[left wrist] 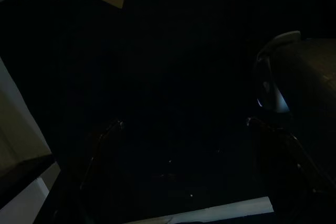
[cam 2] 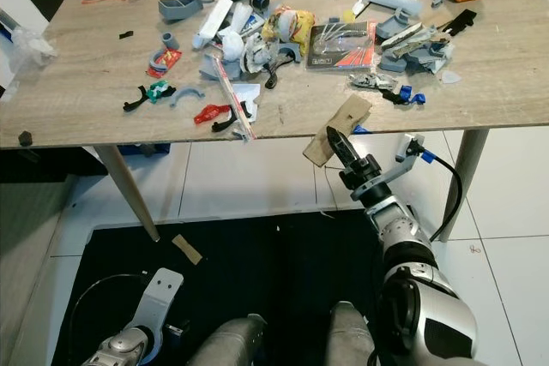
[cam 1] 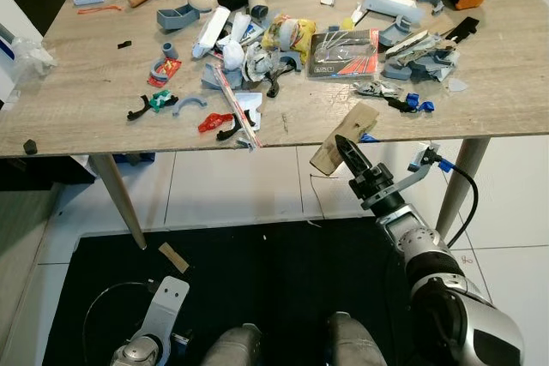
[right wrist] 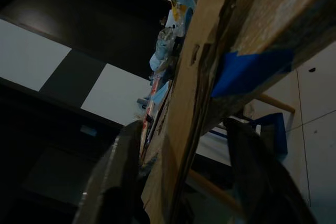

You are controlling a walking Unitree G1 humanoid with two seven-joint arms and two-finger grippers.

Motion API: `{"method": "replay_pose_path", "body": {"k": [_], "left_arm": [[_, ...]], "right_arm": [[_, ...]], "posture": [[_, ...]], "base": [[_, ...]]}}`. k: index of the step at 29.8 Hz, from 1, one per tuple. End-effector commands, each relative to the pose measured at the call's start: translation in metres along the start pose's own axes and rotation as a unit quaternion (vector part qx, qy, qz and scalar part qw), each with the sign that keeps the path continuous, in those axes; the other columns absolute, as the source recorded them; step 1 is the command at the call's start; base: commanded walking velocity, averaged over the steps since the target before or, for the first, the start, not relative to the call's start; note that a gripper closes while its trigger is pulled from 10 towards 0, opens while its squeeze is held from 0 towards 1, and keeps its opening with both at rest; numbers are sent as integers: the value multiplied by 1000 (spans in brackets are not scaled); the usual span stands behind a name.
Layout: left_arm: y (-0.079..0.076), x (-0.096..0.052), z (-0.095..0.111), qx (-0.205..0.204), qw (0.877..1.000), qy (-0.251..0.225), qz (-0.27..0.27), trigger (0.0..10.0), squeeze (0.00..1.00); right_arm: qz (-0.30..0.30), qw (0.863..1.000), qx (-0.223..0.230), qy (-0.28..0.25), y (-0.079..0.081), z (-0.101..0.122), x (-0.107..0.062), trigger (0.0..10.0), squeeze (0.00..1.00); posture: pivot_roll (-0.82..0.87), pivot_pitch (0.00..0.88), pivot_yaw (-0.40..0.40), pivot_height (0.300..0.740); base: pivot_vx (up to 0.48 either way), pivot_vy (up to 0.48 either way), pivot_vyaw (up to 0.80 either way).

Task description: Picking trash to rubbish bin

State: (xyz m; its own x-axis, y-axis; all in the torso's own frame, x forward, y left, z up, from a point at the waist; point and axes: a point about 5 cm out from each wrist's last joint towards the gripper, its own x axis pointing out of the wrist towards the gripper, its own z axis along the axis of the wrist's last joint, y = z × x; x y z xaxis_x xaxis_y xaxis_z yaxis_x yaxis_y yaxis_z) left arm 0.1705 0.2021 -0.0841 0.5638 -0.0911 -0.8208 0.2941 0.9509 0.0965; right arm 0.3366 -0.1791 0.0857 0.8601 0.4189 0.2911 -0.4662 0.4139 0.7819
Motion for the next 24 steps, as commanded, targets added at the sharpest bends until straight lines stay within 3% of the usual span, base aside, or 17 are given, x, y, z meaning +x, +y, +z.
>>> {"method": "replay_pose_path", "body": {"k": [1,17,24], "left_arm": [[6,-4,-10,2,1000,16,6,10000,0],[3,3,8,-2,1000,9,11,10000,0],[2,6,19,-7,1000,6,15,10000,0]], "right_arm": [[14,1000,-2,3,5,-3,8,0,0],[8,1000,3,28,0,-14,-3,0,0],[61,996,11,69,8,-24,-2,0,0]], "posture": [[153,218,113,740],[100,146,86,740],[73,92,71,740]], "base": [[0,0,0],[0,0,0],[0,0,0]]}}
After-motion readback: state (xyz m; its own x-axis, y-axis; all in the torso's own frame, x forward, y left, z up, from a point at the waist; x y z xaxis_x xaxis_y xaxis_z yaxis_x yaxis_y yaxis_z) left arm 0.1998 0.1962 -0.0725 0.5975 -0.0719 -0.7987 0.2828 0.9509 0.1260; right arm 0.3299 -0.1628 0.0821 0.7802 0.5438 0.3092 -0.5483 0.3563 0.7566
